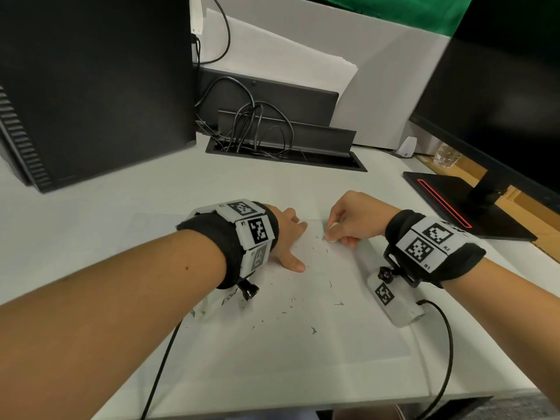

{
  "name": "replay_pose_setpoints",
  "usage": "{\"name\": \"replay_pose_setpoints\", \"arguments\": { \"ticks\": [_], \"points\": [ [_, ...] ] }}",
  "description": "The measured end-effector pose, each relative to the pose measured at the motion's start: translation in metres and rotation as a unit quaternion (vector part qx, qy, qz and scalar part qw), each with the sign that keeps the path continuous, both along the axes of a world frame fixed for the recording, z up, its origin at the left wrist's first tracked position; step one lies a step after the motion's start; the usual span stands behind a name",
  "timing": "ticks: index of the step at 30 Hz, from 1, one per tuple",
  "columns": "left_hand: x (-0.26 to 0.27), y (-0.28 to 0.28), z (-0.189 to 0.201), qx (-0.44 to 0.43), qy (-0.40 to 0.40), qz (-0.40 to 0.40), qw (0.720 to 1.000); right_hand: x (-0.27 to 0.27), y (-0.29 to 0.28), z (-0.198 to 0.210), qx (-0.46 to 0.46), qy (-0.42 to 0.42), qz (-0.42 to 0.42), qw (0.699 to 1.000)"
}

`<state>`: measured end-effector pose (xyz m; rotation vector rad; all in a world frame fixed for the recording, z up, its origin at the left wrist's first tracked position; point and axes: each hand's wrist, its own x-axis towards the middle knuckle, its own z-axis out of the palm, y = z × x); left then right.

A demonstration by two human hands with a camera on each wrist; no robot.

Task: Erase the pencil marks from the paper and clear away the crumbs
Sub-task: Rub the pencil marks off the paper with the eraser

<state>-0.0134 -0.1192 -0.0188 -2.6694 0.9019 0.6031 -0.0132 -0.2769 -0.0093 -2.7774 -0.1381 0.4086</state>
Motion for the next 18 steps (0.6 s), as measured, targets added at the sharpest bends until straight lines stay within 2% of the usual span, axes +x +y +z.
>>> {"name": "replay_pose_setpoints", "arguments": {
  "ticks": [4,10,15,18],
  "points": [
    [0.000,0.001,0.002,-0.011,0.009,0.004,1.000,0.001,-0.003,0.000,-0.022,-0.006,0.000,1.000],
    [0.002,0.007,0.004,-0.033,0.028,0.039,0.998,0.004,-0.005,0.005,0.012,-0.045,-0.037,0.998],
    [0.006,0.010,0.005,-0.038,0.040,0.058,0.997,0.000,0.014,0.001,0.042,0.008,0.019,0.999],
    [0.007,0.010,0.003,-0.035,0.035,0.058,0.997,-0.004,0.022,0.001,0.029,0.017,0.069,0.997]
  ]
}}
